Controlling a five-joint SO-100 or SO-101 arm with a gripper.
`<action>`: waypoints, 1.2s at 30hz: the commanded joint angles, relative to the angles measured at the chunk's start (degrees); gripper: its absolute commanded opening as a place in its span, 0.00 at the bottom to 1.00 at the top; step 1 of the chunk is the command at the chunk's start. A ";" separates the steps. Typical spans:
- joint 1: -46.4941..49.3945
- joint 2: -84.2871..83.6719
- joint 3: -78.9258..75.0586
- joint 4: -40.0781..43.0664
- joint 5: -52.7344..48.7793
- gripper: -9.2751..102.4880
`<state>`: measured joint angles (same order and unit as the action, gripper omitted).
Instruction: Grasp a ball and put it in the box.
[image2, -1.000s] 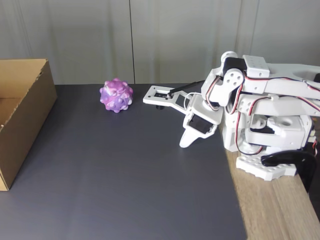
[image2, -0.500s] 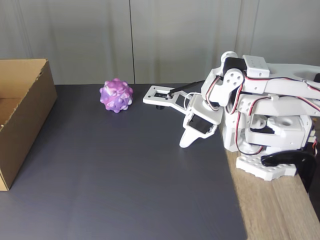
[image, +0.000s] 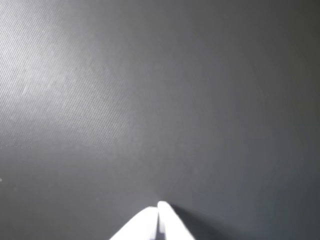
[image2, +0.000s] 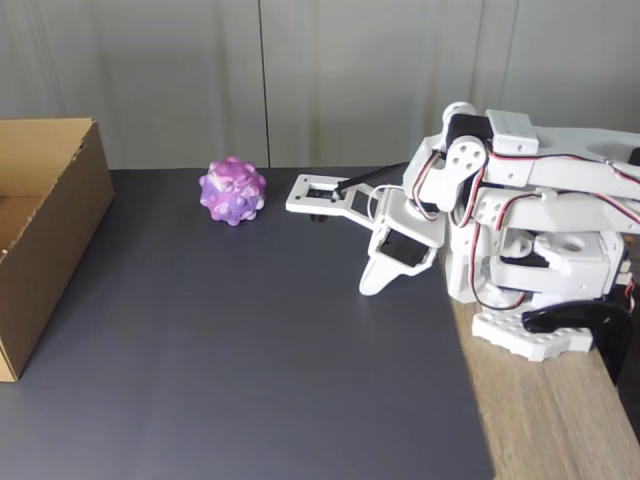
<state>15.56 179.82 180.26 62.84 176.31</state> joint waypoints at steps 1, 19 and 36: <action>1.05 -0.53 0.09 -1.58 2.64 0.08; 8.09 -2.81 -12.39 -9.40 6.94 0.08; 19.78 -48.43 -47.46 -29.00 9.76 0.08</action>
<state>33.84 135.35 138.34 36.56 185.54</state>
